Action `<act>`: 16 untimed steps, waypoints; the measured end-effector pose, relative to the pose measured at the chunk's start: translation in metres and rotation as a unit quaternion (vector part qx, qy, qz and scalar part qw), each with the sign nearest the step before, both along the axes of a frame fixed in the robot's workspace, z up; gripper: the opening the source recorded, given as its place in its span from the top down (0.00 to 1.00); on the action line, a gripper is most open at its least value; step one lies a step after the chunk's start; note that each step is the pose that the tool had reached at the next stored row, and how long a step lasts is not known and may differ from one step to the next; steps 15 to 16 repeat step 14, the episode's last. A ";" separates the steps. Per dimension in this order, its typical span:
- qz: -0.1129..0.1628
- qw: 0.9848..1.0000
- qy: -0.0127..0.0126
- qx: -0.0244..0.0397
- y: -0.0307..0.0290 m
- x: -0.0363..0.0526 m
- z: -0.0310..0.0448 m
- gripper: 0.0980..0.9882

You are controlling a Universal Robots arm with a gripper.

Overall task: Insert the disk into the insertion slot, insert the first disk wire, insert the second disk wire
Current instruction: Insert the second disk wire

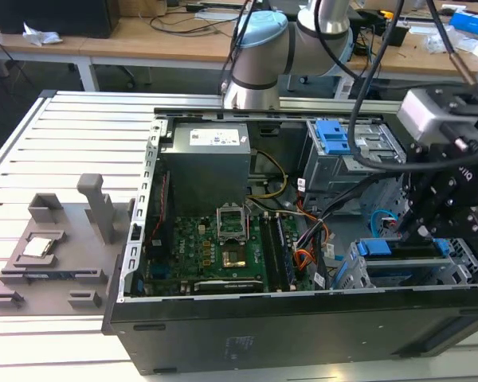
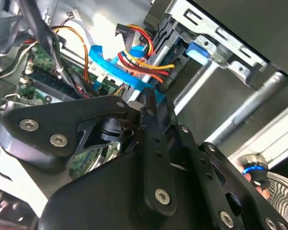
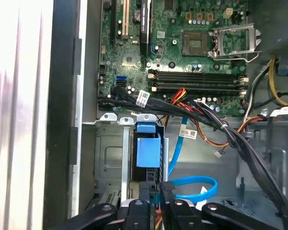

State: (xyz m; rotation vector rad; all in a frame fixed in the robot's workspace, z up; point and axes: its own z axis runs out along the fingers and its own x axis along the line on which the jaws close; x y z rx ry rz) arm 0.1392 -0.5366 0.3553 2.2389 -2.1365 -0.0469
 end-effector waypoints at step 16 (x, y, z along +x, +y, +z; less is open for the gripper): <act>0.000 1.000 0.000 -0.001 0.0009 -0.0005 0.0330 0.99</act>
